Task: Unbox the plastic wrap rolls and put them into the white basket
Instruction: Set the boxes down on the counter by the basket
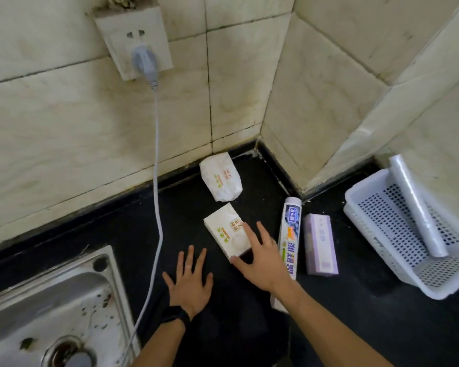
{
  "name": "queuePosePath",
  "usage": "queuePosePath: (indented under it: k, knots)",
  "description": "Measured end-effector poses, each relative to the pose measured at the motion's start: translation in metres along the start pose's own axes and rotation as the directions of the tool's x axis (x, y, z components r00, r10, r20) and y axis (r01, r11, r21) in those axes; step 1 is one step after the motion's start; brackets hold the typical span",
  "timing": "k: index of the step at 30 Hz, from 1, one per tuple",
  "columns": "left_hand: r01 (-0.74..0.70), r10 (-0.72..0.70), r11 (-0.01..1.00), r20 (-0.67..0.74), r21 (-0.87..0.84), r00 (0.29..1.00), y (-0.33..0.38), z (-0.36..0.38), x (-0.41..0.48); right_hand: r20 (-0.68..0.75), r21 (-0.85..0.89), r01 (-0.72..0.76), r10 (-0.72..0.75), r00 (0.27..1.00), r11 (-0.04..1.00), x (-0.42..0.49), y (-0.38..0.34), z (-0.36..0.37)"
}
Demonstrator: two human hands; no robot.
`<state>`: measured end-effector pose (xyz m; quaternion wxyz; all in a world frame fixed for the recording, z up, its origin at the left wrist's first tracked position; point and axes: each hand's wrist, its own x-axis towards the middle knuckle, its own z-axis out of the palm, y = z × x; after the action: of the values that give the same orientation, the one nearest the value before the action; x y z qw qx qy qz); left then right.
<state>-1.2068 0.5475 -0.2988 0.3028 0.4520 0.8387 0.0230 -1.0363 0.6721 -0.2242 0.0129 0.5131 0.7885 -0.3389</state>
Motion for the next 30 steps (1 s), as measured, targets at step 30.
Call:
queuePosePath:
  k: [30]
  knots:
    - [-0.275,0.273,0.954,-0.032,-0.122,0.961,0.312,0.059,-0.068,0.088,0.368,-0.584,0.598,0.797,0.724,-0.287,0.268,0.004]
